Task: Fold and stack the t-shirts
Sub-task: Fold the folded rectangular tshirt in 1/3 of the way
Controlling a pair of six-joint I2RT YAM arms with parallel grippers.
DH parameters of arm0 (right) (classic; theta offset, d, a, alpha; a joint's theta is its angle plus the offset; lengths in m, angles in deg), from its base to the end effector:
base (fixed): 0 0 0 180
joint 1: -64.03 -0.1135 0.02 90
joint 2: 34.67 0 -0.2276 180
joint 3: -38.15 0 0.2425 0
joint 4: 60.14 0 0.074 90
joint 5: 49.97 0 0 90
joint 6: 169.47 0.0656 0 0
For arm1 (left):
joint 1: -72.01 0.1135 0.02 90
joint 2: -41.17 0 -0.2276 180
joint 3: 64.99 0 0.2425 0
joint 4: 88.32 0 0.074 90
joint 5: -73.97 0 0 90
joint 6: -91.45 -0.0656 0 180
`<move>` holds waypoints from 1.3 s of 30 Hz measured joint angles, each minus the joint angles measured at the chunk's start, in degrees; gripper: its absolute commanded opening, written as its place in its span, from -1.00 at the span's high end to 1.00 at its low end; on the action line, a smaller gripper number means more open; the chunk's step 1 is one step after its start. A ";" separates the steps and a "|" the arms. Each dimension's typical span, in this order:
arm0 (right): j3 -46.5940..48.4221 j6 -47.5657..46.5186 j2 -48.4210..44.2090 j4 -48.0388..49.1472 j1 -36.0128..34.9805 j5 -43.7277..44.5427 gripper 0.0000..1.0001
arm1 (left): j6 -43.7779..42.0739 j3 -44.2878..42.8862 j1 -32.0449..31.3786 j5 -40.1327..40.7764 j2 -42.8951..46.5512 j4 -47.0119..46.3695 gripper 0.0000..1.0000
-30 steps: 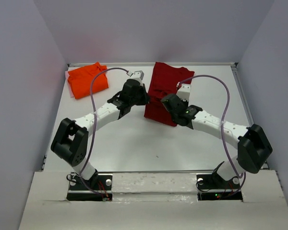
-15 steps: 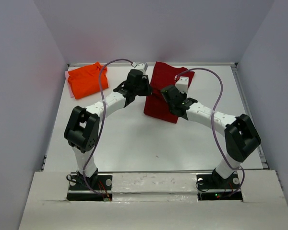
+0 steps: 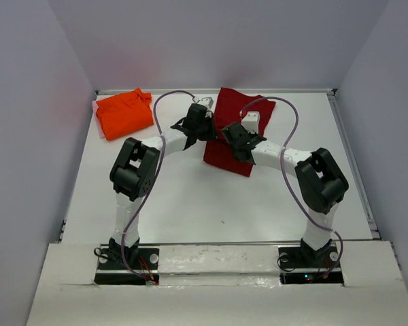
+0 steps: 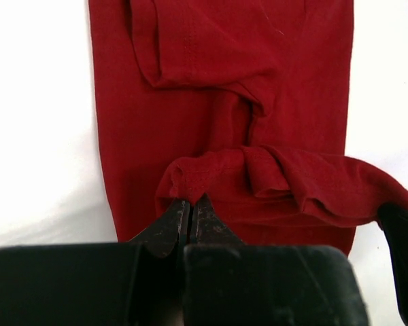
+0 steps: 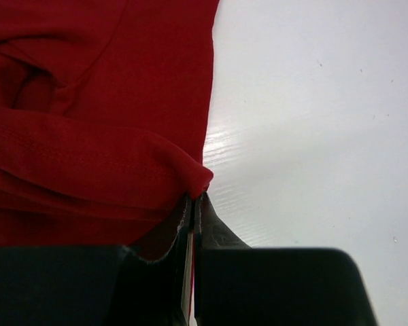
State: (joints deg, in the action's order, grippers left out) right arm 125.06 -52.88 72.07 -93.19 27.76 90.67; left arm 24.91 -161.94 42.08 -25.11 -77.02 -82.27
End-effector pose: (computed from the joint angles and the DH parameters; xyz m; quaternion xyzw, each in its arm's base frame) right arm 0.3392 0.1859 0.1570 0.0633 0.8654 -0.1959 0.4569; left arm 0.4081 -0.2469 0.1626 0.0892 0.8476 -0.2934 0.4331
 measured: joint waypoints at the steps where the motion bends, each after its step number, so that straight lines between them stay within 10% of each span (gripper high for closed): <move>1: 0.26 -0.02 0.72 0.02 0.20 0.00 1.00 | -0.02 -0.81 0.09 -0.20 -1.11 -0.11 0.96; 3: 1.11 -0.02 2.38 -0.17 0.66 0.11 1.00 | -0.04 -2.45 0.17 -0.35 -2.89 -0.20 0.61; 4: 2.01 0.00 3.43 -0.33 0.96 0.15 0.73 | -0.20 -3.39 0.17 -0.28 -3.69 -0.15 0.26; 9: 5.64 0.07 7.34 -1.46 2.32 0.96 0.07 | -0.59 -5.11 0.35 1.68 -4.74 -0.33 -0.29; 39: 8.94 -13.40 6.08 0.48 -0.66 -15.80 -0.17 | -5.49 4.90 0.98 10.49 33.66 9.66 -0.33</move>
State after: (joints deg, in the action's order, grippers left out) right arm 133.99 -66.28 78.15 -92.71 27.10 74.86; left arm 19.42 -157.05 43.06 -14.62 -43.36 -72.61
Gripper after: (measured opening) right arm 0.588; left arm 0.666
